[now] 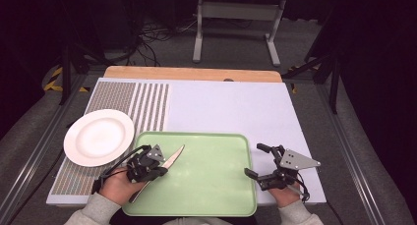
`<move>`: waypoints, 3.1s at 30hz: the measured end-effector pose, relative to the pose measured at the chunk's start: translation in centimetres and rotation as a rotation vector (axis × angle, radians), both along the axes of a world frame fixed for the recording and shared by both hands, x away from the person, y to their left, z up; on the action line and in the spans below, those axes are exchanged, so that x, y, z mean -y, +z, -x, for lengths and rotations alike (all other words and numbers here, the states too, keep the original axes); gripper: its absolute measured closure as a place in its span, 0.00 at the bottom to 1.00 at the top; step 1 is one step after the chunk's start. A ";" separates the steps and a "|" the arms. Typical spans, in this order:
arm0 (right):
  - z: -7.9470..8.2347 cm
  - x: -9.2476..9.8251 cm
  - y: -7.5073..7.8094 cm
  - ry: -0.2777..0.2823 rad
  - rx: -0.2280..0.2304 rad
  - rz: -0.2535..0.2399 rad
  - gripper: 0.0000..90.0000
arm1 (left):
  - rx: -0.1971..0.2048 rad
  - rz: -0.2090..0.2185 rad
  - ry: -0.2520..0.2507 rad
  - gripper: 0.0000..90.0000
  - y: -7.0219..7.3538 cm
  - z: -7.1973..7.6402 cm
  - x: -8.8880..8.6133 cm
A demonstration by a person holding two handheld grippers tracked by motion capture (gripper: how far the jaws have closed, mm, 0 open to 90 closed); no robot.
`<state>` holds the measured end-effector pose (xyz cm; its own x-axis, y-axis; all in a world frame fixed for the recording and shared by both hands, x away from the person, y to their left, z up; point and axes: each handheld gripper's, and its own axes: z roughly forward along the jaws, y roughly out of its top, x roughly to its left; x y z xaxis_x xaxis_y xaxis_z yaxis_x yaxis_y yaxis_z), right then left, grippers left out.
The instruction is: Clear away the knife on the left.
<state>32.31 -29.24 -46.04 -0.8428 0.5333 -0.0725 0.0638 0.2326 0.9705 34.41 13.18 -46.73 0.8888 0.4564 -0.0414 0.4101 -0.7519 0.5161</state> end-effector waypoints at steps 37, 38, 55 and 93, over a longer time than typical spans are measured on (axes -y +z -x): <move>0.1 0.2 0.1 -0.005 0.003 0.002 0.07 | -0.047 0.005 0.170 1.00 0.0 -0.7 -2.8; 0.1 0.2 0.1 -0.005 0.003 0.002 0.07 | -0.047 0.005 0.170 1.00 0.0 -0.7 -2.8; 0.1 0.2 0.1 -0.005 0.003 0.001 0.07 | -0.074 0.000 0.210 1.00 0.1 -0.7 -4.2; 0.2 0.1 0.3 -0.003 0.006 -0.007 0.07 | 0.170 0.360 0.099 0.17 2.3 1.9 -8.3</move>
<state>32.10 -29.34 -45.77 -0.8405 0.5368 -0.0738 0.0586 0.2254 0.9725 32.52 21.53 -44.39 0.8491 0.5235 -0.0705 0.3578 -0.4718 0.8059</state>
